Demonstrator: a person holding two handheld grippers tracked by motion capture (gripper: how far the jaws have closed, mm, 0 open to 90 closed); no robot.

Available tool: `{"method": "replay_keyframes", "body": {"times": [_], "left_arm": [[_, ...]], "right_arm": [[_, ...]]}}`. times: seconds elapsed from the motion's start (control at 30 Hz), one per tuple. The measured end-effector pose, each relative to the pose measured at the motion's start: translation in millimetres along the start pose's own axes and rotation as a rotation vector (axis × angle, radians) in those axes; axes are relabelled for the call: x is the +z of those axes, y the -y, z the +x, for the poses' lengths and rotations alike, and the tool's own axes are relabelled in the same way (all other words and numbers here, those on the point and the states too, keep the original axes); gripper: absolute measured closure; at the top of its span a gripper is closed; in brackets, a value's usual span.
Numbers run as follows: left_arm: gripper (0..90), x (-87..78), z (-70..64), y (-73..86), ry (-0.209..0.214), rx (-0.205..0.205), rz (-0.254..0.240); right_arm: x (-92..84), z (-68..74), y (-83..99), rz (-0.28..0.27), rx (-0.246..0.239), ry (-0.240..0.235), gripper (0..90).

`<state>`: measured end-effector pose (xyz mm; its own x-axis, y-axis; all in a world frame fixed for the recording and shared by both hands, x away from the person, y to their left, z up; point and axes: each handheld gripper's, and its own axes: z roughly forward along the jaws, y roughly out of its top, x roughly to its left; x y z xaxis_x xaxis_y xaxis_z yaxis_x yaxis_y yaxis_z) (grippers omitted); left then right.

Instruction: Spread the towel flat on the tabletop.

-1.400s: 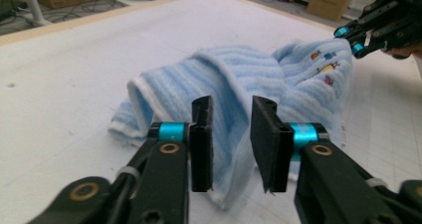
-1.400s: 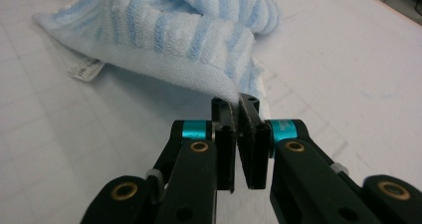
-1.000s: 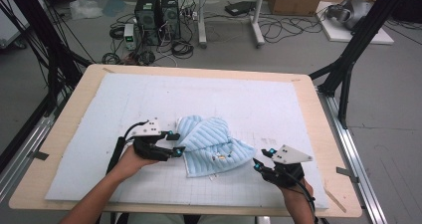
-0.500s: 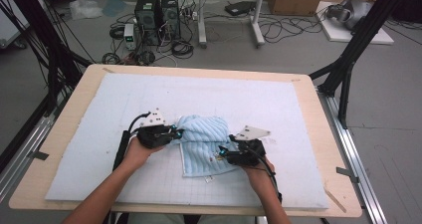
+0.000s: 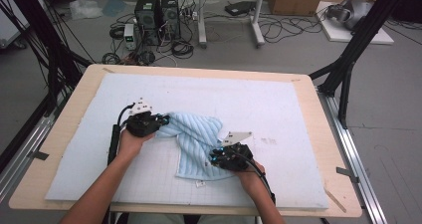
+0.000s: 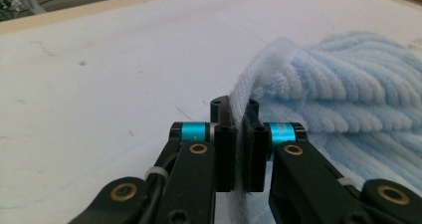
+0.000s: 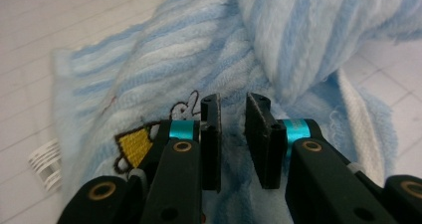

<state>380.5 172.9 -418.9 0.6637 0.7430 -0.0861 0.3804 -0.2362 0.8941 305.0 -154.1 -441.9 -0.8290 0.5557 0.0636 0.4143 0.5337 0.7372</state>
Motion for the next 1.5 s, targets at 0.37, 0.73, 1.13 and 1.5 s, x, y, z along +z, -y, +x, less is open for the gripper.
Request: {"method": "replay_keyframes", "body": {"times": [0.37, 0.73, 1.13, 1.5], "left_arm": [[86.0, -5.6, 23.5, -13.9, -0.058, -0.037, -0.03], [85.9, -1.4, 29.1, -9.1, -0.058, -0.051, -0.01], [85.7, 5.5, 25.2, -8.8, -0.052, -0.037, -0.02], [81.6, 8.0, 25.2, -7.9, -0.065, -0.043, -0.016]], "right_arm": [[-5.3, 26.1, 12.0, 0.028, -0.076, -0.208, 85.7], [-15.8, 27.5, 9.2, -0.066, -0.07, -0.282, 57.0], [19.4, -58.2, -43.3, -0.145, 0.218, 0.078, 42.5], [58.9, -53.8, -67.7, 0.031, 0.059, 0.198, 89.6]]}}
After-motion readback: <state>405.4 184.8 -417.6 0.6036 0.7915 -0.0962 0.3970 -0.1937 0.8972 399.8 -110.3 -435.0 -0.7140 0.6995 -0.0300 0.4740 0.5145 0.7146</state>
